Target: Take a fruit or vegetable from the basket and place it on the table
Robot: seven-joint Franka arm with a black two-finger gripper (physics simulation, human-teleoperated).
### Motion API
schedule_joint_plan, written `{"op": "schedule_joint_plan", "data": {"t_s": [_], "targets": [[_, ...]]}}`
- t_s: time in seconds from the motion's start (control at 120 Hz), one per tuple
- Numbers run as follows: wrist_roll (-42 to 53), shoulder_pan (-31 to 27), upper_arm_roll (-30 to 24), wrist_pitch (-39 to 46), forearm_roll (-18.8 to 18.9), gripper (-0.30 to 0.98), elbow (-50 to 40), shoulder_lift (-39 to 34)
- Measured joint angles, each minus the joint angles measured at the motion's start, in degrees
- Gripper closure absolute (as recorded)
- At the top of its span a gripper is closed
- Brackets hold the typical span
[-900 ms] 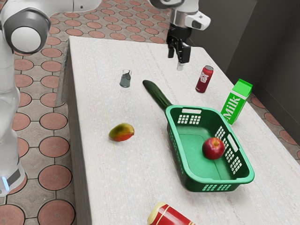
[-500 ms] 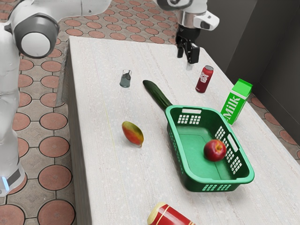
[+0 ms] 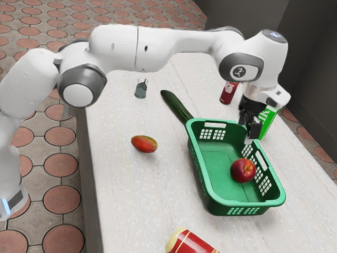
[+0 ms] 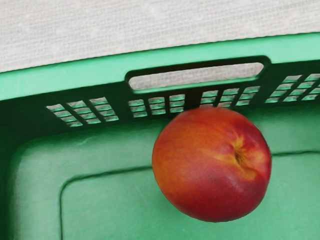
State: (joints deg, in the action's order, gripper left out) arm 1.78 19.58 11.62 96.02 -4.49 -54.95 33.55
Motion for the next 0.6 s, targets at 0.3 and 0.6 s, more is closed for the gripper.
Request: {"op": "schedule_joint_plan", "data": {"t_s": [0.3,0.6], "targets": [[0.2,0.9,2.2,1.2,-2.7,0.0,3.3,6.2],[0.3,1.0,2.4,2.0,-3.4,0.0,3.3,7.0]]}}
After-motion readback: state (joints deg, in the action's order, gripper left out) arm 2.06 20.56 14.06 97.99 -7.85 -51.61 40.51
